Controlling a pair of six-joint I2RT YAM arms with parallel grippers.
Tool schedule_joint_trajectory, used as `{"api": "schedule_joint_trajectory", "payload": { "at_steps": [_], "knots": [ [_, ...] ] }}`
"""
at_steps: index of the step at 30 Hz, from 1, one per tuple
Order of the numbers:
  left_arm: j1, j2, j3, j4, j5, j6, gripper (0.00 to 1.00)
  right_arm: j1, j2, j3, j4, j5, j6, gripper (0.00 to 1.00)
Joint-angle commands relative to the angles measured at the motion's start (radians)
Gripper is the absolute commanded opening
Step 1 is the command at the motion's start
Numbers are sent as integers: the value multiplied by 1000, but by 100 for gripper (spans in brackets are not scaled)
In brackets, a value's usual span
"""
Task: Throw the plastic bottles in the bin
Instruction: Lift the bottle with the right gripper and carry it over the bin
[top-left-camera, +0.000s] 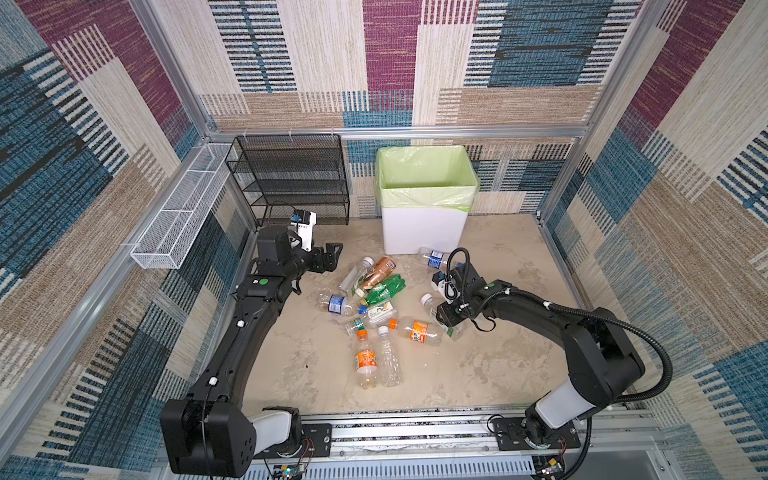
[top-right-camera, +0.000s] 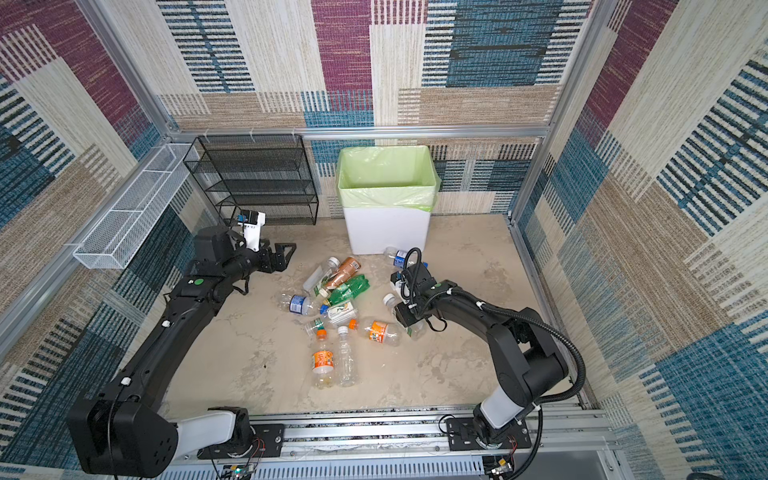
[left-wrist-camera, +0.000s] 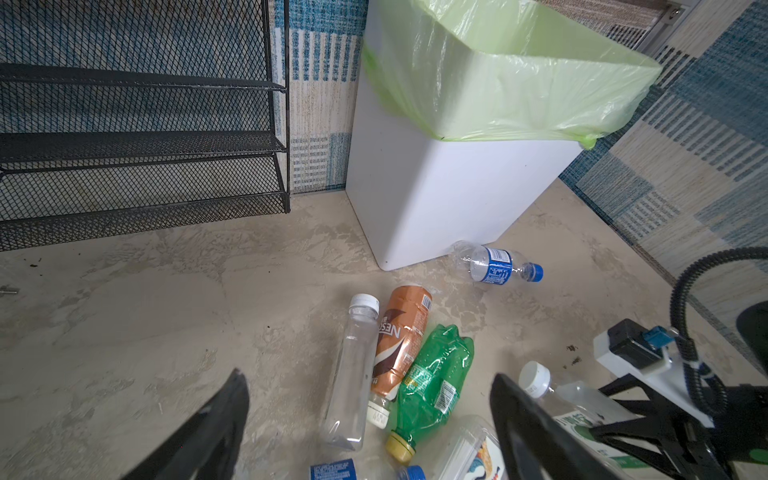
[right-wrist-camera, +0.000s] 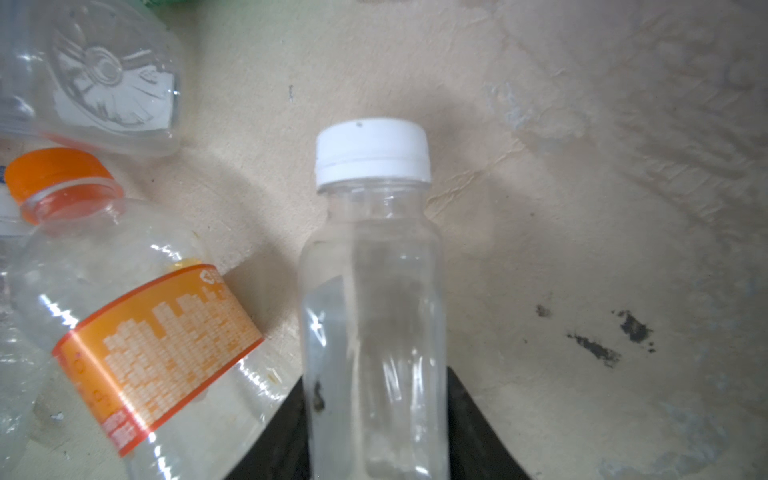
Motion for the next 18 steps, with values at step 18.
{"api": "schedule_joint_trajectory", "payload": {
  "at_steps": [18],
  "knots": [
    [1,-7,-19,40,24,-14,90,-32,-374,22,603,73,70,38]
  ]
}}
